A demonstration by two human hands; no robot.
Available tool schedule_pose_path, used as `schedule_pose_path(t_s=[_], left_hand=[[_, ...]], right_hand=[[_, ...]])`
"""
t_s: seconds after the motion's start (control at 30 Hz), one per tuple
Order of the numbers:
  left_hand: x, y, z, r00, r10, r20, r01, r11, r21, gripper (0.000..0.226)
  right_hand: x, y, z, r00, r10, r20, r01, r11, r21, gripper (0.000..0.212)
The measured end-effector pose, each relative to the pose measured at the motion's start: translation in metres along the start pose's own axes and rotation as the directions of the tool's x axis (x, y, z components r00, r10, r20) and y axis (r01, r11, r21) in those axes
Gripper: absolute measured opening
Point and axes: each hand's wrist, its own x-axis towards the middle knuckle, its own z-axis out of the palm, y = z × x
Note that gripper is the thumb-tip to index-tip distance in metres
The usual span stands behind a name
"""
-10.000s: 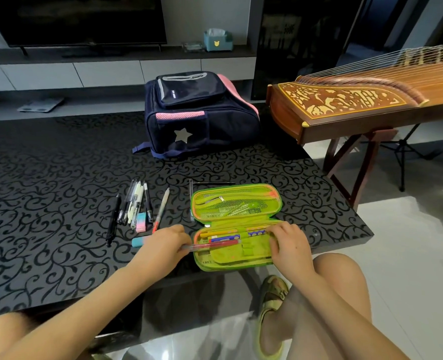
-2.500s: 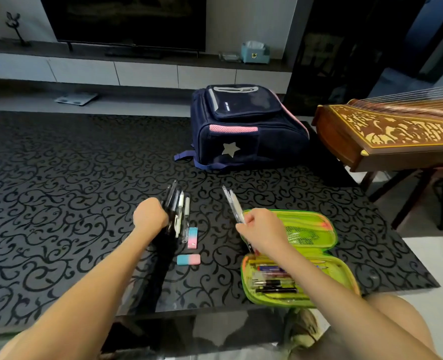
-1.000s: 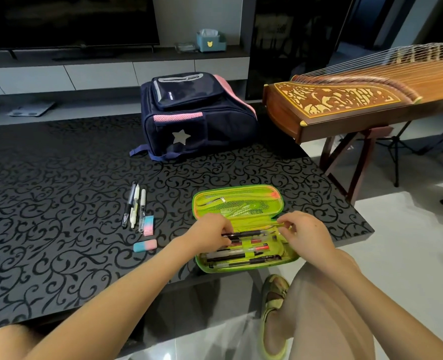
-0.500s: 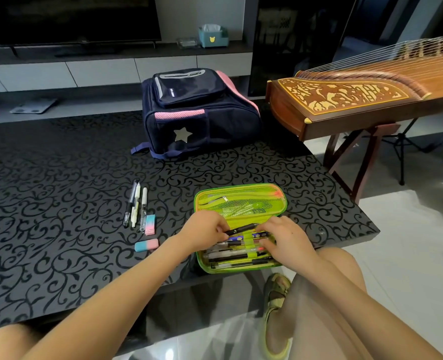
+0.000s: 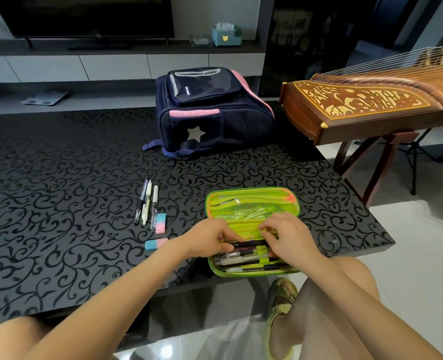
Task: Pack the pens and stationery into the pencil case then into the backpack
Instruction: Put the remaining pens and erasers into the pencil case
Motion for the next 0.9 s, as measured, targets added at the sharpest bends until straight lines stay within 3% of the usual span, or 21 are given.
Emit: schedule_pose_path(t_s=[0.1, 0.17, 0.23, 0.3, 0.37, 0.43, 0.47, 0.7, 0.77, 0.83, 0.9], left_hand=[[-0.002, -0.006, -0.002, 0.998, -0.036, -0.056, 0.031, 0.996, -0.084, 0.028], [-0.001, -0.014, -0.004, 0.972, -0.119, -0.205, 0.084, 0.982, -0.171, 0.021], [0.001, -0.024, -0.005, 0.874, -0.301, -0.381, 0.226, 0.947, -0.229, 0.014], [0.006, -0.036, -0.005, 0.746, -0.495, -0.445, 0.385, 0.867, -0.317, 0.017], [0.011, -0.043, -0.005, 0.740, -0.578, -0.342, 0.423, 0.797, -0.431, 0.021], [0.014, -0.043, -0.005, 0.781, -0.574, -0.247, 0.355, 0.733, -0.580, 0.019], [0.016, -0.042, -0.005, 0.787, -0.573, -0.230, 0.331, 0.706, -0.626, 0.023], [0.013, -0.050, 0.001, 0.782, -0.589, -0.205, 0.281, 0.626, -0.727, 0.019], [0.003, -0.056, -0.003, 0.784, -0.590, -0.192, 0.268, 0.601, -0.753, 0.008], [-0.009, -0.073, -0.010, 0.708, -0.635, -0.309, 0.321, 0.679, -0.660, 0.010], [-0.025, -0.098, -0.022, 0.549, -0.654, -0.521, 0.474, 0.756, -0.451, 0.014]], right_hand=[[0.026, -0.015, 0.002, 0.991, 0.123, -0.045, -0.121, 0.992, 0.043, 0.021], [0.050, -0.026, 0.005, 0.980, 0.193, -0.048, -0.191, 0.981, 0.045, 0.027], [0.073, -0.036, 0.011, 0.968, 0.251, -0.001, -0.251, 0.968, -0.004, 0.035], [0.090, -0.044, 0.018, 0.954, 0.298, 0.035, -0.294, 0.953, -0.078, 0.044], [0.100, -0.050, 0.021, 0.943, 0.322, 0.083, -0.311, 0.942, -0.122, 0.041], [0.105, -0.057, 0.017, 0.930, 0.343, 0.132, -0.315, 0.930, -0.191, 0.017], [0.106, -0.059, 0.016, 0.928, 0.346, 0.139, -0.309, 0.923, -0.230, 0.015], [0.112, -0.106, 0.037, 0.943, 0.258, 0.209, -0.193, 0.939, -0.286, 0.023], [0.113, -0.111, 0.038, 0.952, 0.255, 0.171, -0.203, 0.940, -0.276, 0.020], [0.115, -0.115, 0.038, 0.981, 0.179, 0.079, -0.151, 0.949, -0.278, 0.019], [0.117, -0.128, 0.042, 0.997, 0.072, 0.027, -0.065, 0.980, -0.190, 0.023]])
